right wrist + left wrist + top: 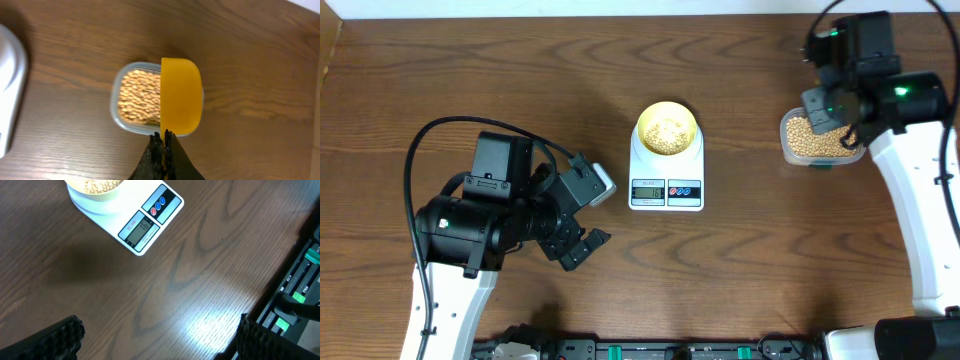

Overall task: Scoop item into bowl and weigh 50g on scale
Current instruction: 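Carry the empty scoop with right gripper back to the soybean tub, then lower the scoop into the tub and drag it through soybeans, then lift the filled scoop and carry it over the yellow bowl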

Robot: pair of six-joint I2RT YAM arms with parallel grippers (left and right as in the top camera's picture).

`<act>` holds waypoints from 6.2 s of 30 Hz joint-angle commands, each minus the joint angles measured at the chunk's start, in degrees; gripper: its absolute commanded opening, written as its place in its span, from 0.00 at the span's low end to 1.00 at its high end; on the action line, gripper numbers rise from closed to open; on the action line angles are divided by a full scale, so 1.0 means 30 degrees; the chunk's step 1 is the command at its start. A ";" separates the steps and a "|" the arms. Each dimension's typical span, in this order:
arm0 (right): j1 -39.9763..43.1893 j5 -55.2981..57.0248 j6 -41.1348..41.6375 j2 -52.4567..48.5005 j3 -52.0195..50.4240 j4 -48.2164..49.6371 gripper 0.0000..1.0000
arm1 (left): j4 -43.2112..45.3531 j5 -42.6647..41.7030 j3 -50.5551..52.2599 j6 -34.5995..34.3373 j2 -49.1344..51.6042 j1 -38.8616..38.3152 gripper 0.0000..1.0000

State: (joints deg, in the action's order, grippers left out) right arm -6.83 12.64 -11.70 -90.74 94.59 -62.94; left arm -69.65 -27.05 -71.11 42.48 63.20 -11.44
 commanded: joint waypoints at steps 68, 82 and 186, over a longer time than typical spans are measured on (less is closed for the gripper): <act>0.0532 -0.2288 0.3701 -0.3483 -0.6273 0.5479 0.01 | -0.0058 -0.0036 -0.0372 0.0335 -0.0109 0.0080 0.99; 0.2616 -0.7541 0.4029 -0.3002 -0.6171 0.4801 0.01 | -0.0058 -0.0036 -0.0372 0.0335 -0.0109 0.0080 0.99; 0.0372 -2.3015 1.2029 -0.3002 -0.6171 1.1577 0.01 | -0.0058 -0.0036 -0.0372 0.0335 -0.0109 0.0080 0.99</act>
State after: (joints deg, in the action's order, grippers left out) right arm -3.57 -56.77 23.94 -100.64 75.68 -29.74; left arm -69.67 -27.05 -71.11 42.48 63.20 -11.44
